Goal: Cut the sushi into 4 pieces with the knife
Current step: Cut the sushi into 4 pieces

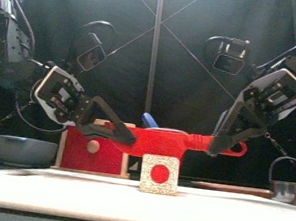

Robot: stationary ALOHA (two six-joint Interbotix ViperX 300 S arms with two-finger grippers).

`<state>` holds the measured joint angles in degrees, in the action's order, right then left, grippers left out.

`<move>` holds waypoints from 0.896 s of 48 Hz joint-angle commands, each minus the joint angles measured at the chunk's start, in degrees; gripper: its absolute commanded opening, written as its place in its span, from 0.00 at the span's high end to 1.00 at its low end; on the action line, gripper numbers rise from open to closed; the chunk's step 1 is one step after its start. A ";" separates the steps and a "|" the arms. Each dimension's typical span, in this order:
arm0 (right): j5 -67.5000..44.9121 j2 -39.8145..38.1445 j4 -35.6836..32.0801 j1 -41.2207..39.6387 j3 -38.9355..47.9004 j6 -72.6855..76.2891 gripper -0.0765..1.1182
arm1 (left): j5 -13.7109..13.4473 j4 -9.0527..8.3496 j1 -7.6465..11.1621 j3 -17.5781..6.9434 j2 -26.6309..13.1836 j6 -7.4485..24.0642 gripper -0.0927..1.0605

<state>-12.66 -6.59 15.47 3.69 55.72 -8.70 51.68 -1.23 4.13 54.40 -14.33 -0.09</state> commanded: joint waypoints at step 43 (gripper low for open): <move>1.93 5.80 -0.53 -4.83 -3.60 -0.26 0.91 | -5.19 2.99 -2.90 -3.78 -5.19 0.70 0.72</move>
<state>-10.90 0.00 15.38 0.97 54.14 -9.14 47.46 1.85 2.11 52.12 -19.95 0.35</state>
